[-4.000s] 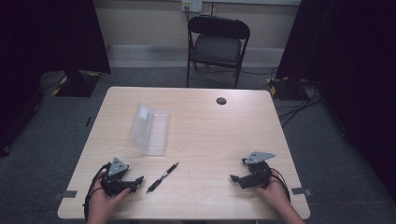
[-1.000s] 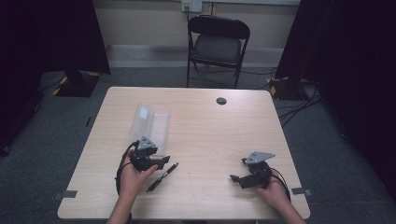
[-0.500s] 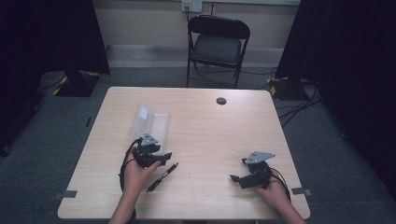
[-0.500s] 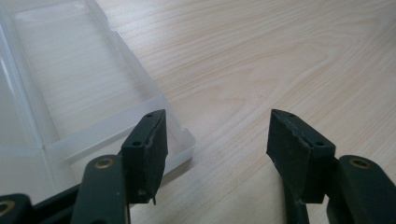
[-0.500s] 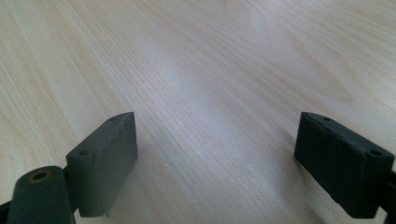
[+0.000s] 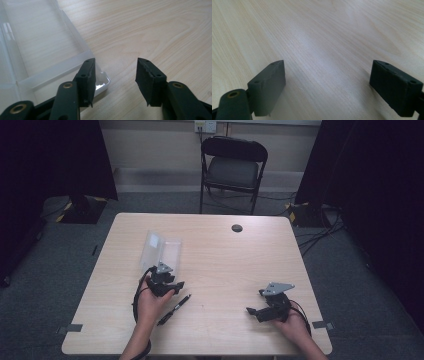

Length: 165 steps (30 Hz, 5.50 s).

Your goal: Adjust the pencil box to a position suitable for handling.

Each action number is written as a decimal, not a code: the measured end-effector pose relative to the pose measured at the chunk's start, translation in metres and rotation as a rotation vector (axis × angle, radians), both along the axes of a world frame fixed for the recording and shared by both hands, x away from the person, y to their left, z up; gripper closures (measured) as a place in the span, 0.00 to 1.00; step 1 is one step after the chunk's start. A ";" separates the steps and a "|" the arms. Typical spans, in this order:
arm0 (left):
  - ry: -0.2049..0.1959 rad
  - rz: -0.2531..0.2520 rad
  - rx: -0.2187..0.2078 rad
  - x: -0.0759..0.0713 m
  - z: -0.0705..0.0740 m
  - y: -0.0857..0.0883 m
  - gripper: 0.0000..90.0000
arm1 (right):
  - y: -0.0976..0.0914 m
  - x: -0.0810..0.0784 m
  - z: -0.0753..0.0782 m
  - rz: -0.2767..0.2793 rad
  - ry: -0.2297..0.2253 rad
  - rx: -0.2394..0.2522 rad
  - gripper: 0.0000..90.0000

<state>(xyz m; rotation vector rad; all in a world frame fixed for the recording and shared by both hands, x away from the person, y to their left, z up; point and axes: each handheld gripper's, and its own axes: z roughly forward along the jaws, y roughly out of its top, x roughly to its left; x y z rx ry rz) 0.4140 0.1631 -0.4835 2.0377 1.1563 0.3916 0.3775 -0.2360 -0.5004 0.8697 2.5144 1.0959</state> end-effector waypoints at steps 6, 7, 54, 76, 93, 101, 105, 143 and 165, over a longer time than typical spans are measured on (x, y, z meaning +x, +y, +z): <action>0.005 0.009 0.012 0.003 -0.002 0.003 0.66 | 0.000 0.000 0.000 0.000 0.000 0.000 0.14; 0.006 0.016 0.008 0.003 -0.002 0.003 0.68 | 0.000 0.000 0.000 0.000 0.000 0.000 0.14; 0.065 0.080 -0.026 -0.003 0.001 0.021 0.75 | 0.000 0.000 0.000 0.000 0.000 0.000 0.14; 0.088 0.085 -0.007 -0.010 0.000 0.034 0.94 | 0.000 0.000 0.000 0.000 0.000 0.000 0.14; 0.068 0.078 -0.032 -0.014 0.003 0.034 0.83 | 0.000 0.000 0.000 0.000 0.000 0.000 0.14; 0.023 0.061 -0.037 -0.002 0.013 0.022 0.78 | 0.000 0.000 0.000 0.000 0.000 0.000 0.14; 0.030 0.051 -0.020 0.008 0.007 0.015 0.79 | 0.000 0.000 0.000 0.000 0.000 -0.001 0.14; 0.086 0.010 0.012 -0.009 0.002 0.035 0.97 | 0.000 0.000 0.000 0.000 0.000 -0.001 0.14; 0.065 0.004 0.010 -0.027 0.004 0.046 0.85 | 0.000 0.000 0.000 -0.001 0.000 -0.001 0.14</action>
